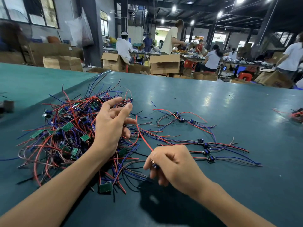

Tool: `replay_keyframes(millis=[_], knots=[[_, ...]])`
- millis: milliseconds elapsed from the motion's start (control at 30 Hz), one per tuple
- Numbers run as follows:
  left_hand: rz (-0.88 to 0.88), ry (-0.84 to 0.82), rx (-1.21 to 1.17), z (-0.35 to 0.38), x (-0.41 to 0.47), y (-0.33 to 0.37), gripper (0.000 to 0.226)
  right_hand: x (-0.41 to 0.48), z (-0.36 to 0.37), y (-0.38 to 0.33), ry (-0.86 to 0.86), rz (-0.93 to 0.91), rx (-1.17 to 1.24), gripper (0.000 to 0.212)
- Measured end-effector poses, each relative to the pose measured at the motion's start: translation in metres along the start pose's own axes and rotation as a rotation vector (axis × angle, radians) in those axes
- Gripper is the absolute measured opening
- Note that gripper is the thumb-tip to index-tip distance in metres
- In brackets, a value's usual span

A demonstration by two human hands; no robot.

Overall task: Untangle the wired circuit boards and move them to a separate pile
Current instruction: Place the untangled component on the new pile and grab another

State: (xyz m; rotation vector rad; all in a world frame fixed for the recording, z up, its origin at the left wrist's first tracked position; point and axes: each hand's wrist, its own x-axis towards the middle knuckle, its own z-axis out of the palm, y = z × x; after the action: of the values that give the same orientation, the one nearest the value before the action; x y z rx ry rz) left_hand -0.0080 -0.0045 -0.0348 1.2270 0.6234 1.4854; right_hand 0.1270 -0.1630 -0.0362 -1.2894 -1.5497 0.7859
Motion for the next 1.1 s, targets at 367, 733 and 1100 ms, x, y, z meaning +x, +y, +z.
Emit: replay_keyframes(millis=[367, 733, 1100], knots=[[0.237, -0.477, 0.564, 0.022, -0.046, 0.026, 0.024, 0.023, -0.037, -0.013, 0.387, -0.059, 0.486, 0.04], [0.06, -0.755, 0.456, 0.042, -0.072, 0.023, 0.024, 0.024, -0.031, -0.001, 0.216, 0.116, 0.65, 0.038], [0.043, -0.607, 0.386, 0.04, -0.067, 0.02, 0.018, 0.019, -0.041, 0.006, 0.138, 0.04, 0.39, 0.021]])
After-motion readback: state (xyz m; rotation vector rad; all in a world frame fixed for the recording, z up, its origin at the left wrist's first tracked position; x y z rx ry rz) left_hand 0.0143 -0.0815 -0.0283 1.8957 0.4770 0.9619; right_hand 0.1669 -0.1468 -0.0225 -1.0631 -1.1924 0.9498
